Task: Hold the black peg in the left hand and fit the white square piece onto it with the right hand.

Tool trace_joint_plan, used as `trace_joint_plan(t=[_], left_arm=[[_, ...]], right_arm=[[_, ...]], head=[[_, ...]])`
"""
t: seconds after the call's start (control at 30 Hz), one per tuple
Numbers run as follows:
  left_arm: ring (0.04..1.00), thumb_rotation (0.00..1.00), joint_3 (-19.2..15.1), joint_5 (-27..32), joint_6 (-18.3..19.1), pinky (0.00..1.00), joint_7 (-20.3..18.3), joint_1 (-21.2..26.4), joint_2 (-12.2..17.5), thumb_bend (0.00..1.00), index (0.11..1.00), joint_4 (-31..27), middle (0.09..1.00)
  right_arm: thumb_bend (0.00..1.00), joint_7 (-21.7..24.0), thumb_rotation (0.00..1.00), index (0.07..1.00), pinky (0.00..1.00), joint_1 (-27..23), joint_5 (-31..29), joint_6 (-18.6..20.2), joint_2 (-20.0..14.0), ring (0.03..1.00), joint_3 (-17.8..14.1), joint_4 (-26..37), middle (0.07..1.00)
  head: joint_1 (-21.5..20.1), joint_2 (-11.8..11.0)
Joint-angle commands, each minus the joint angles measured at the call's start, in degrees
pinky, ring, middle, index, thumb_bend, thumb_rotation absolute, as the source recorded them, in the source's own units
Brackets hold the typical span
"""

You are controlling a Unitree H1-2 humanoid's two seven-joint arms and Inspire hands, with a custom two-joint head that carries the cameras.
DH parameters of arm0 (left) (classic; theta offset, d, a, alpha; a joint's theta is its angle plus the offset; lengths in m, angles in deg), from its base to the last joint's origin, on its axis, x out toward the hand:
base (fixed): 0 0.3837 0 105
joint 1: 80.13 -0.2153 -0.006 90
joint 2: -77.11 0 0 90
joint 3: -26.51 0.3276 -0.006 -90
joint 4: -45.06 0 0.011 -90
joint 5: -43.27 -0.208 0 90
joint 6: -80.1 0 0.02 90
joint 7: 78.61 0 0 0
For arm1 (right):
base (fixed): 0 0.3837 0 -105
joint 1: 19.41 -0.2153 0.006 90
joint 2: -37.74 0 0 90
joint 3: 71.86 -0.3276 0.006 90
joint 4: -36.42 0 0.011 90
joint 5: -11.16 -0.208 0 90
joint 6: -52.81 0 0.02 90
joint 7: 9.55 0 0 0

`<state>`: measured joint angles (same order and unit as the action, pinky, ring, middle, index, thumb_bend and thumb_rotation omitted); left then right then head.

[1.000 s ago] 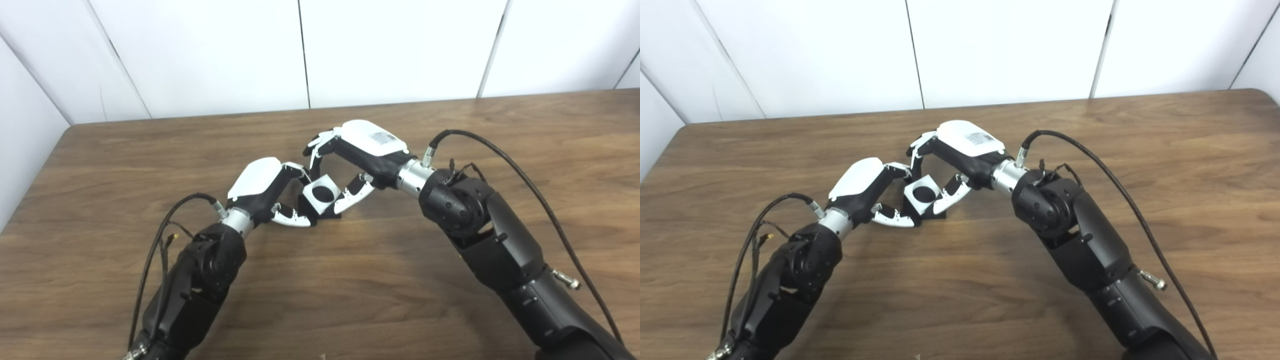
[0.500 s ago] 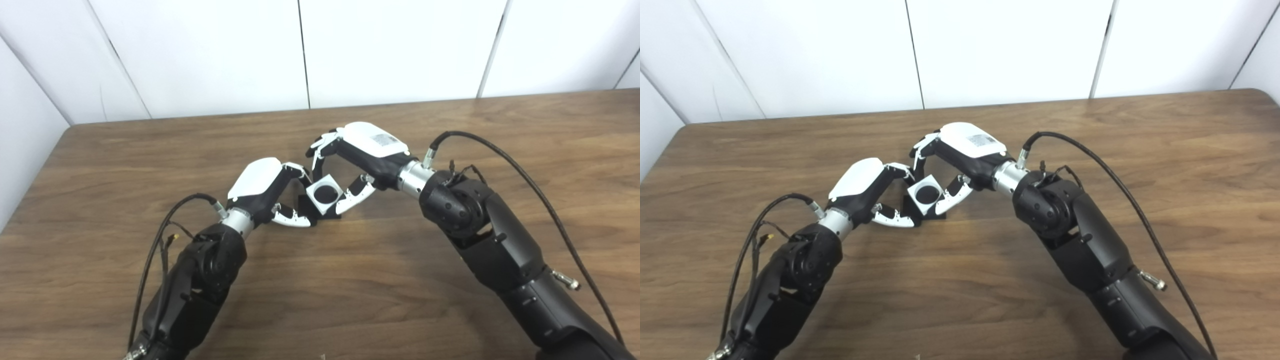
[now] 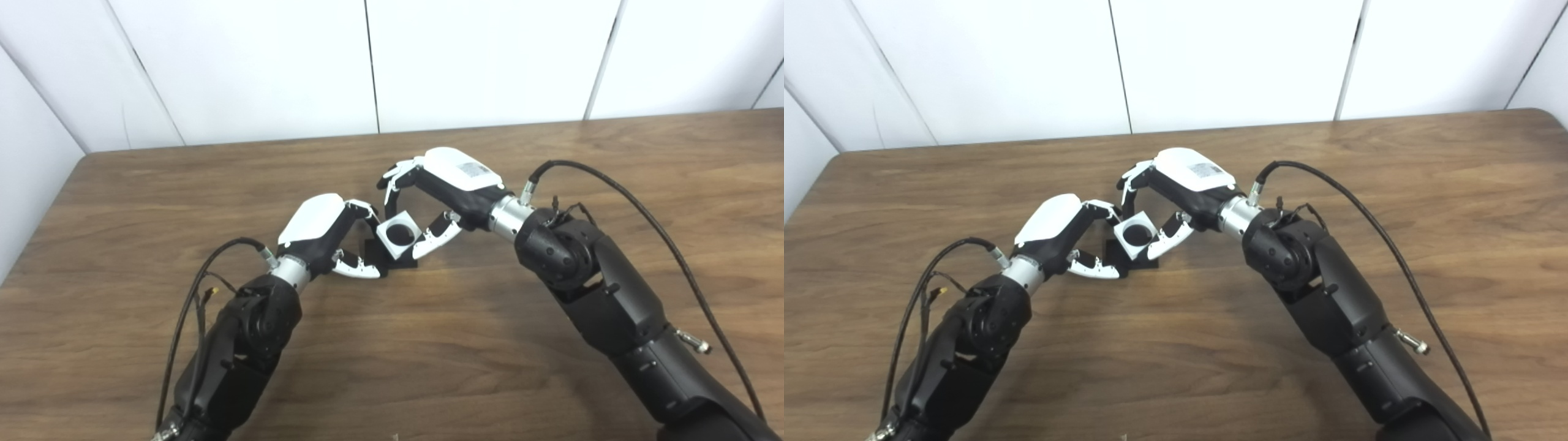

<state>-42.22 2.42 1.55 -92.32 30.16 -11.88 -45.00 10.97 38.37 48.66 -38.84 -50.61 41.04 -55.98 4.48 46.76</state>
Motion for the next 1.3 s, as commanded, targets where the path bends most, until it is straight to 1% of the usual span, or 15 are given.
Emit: trace_joint_plan(t=[0.0,0.13,0.37,0.67,1.03,1.13,1.27], left_arm=[[0.818,0.08,0.63,-0.85,0.19,0.78,-1.04,0.03,0.50,0.52,0.488,-0.97,0.812],[0.816,0.08,0.66,-0.75,0.15,0.77,-1.00,0.12,0.52,0.52,0.488,-0.98,0.810],[0.817,0.08,0.80,-0.71,0.53,0.77,-0.89,0.17,0.26,0.52,0.487,-1.24,0.808],[0.825,0.08,0.71,-0.72,1.30,0.78,-1.44,0.03,0.33,0.52,0.487,-1.92,0.813],[0.815,0.08,0.64,-0.48,0.69,0.77,-0.86,-0.03,0.08,0.52,0.487,-1.20,0.810],[0.822,0.08,0.70,-0.80,1.25,0.78,-1.15,-0.03,0.13,0.52,0.487,-1.44,0.812],[0.820,0.08,0.65,-0.71,0.90,0.78,-1.04,-0.05,0.40,0.52,0.488,-1.42,0.812]], right_arm=[[0.52,-0.43,0.14,0.481,0.91,-1.69,0.17,-0.49,-0.43,0.870,-0.15,-0.88,0.794],[0.52,-1.10,0.14,0.481,0.92,-1.70,0.16,-0.62,-0.50,0.871,-0.15,-2.18,0.793],[0.52,-2.45,0.14,0.481,0.89,-1.56,0.43,-1.38,-0.09,0.864,0.37,-4.35,0.792],[0.52,-3.42,0.14,0.482,0.90,-1.19,-0.17,-1.52,0.90,0.862,1.38,-5.87,0.787],[0.52,-3.11,0.14,0.482,0.90,-1.73,1.23,-1.29,0.94,0.865,2.13,-6.28,0.789],[0.52,-3.24,0.14,0.483,0.90,-1.70,1.42,-1.57,0.82,0.860,2.21,-6.28,0.784],[0.52,-1.40,0.15,0.489,0.92,-1.91,1.76,0.24,0.53,0.872,2.38,-5.56,0.801]], head=[[0.02,0.01],[0.08,0.10],[0.13,0.22],[0.18,0.46],[0.15,0.40],[0.21,0.40],[0.07,0.41]])
